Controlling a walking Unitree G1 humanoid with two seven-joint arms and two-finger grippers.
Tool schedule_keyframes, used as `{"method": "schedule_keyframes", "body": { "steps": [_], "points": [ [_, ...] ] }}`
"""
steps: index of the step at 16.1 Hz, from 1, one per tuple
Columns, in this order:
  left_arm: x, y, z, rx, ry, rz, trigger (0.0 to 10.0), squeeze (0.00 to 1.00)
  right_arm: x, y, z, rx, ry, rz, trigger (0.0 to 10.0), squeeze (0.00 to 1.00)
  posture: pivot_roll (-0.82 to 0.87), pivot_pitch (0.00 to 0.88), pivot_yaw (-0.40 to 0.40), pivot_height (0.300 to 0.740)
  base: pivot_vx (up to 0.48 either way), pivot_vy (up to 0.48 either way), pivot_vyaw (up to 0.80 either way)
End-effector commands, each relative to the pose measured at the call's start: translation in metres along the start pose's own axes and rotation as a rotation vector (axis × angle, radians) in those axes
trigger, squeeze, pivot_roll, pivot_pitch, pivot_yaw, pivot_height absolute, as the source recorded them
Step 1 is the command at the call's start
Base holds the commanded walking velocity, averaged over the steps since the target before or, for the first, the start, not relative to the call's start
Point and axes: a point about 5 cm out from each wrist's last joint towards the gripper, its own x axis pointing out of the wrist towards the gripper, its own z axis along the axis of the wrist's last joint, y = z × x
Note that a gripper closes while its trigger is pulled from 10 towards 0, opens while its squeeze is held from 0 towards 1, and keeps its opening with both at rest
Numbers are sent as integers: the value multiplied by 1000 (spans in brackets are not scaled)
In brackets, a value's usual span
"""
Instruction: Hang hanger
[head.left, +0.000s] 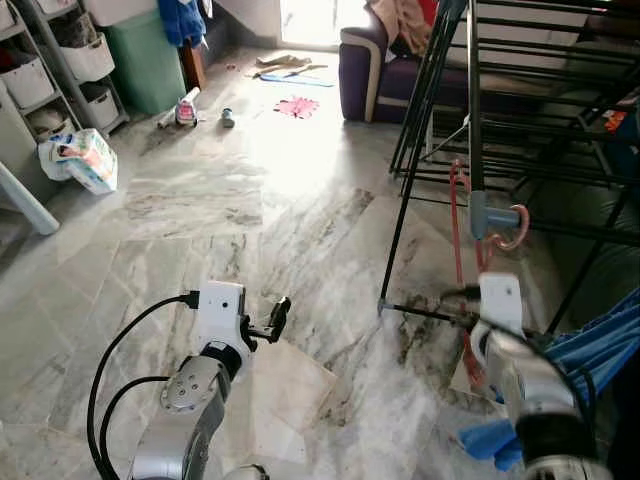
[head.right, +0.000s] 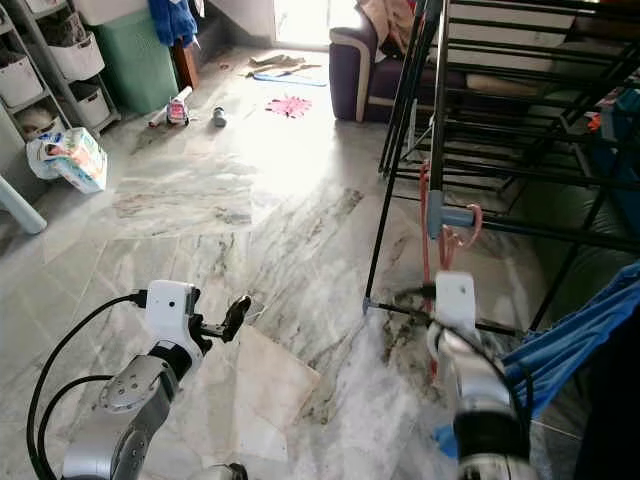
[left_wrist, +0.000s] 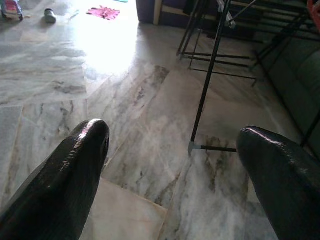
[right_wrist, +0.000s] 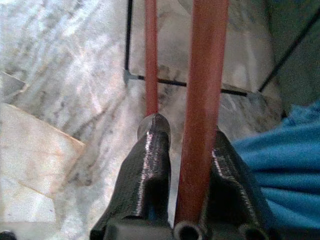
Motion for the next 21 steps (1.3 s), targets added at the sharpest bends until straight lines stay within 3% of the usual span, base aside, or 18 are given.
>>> {"method": "schedule_keyframes", "body": {
  "steps": [1,6,13,17,21],
  "points": [
    [-1,-4,4,9,-8,-23,10000,0,-4,-5,12,-8,-65,-27,10000,1000,67,82,-15,740,0,0,0],
    [-4,1,1,46,7,21,10000,0,-23,-16,13,-27,-203,-78,10000,1000,67,84,-13,740,0,0,0],
    [-19,5,7,143,-74,4,10000,0,-58,-28,18,-17,-381,-112,10000,1000,67,67,-15,740,0,0,0],
    [-25,4,2,136,-83,17,10000,0,-79,-34,29,-36,-476,-137,10000,1000,59,45,-14,740,0,0,0],
    [-22,2,7,154,-103,-4,10000,0,-79,-27,37,-44,-510,-95,10000,1000,54,57,-9,740,0,0,0]
  ]
}}
